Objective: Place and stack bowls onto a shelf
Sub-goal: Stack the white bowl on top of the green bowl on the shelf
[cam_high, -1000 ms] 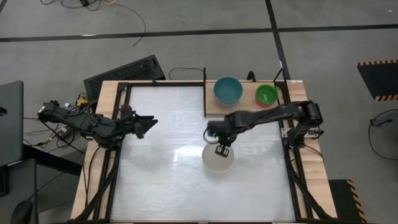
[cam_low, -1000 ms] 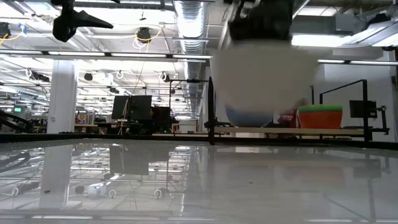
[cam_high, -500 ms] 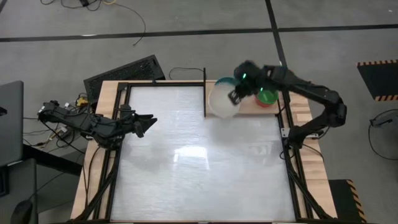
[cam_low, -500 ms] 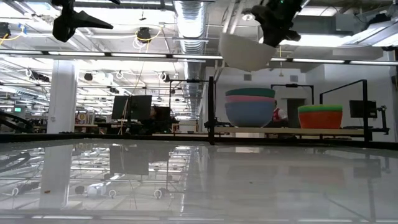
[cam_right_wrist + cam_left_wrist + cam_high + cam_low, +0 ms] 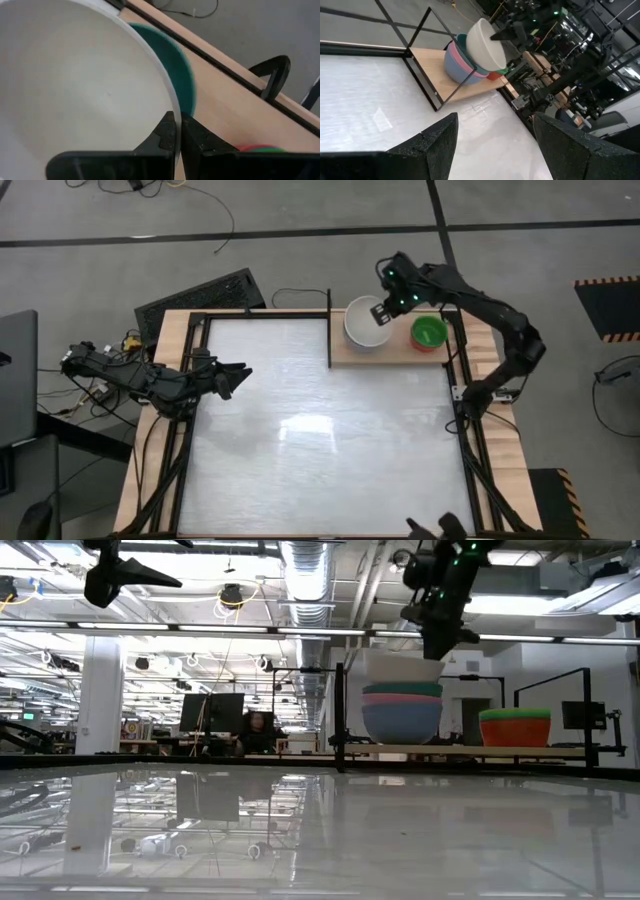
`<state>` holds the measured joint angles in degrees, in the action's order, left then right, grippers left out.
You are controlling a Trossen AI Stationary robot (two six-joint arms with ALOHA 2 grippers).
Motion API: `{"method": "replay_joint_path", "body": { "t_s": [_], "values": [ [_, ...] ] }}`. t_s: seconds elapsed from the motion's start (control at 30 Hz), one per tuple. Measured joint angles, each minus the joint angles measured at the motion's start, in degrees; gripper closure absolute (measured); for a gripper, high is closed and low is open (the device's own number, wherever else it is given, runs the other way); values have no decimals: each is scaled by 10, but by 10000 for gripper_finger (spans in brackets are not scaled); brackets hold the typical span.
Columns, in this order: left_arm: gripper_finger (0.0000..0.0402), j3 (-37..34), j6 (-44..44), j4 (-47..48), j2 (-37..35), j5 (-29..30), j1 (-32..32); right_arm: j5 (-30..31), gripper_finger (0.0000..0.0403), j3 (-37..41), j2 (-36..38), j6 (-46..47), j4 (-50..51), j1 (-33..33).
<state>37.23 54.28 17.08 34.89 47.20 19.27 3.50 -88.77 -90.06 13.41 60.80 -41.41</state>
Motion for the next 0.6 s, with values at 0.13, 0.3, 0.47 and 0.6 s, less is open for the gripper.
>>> {"method": "replay_joint_path", "body": {
  "t_s": [0.13, 0.3, 0.47, 0.6],
  "values": [
    [157, 0, 2, 0, 0, 0, 0, -25, 375, 0, -20, -4, -9, -23],
    [157, 0, 4, 0, 0, 0, 0, -52, 375, 0, -39, -5, -13, -44],
    [157, 0, 4, 0, 0, 0, 0, -70, 361, 0, -50, -4, -8, -59],
    [157, 0, 4, 0, 0, 1, 0, -69, 321, 0, -44, -15, -19, -60]
  ]
}}
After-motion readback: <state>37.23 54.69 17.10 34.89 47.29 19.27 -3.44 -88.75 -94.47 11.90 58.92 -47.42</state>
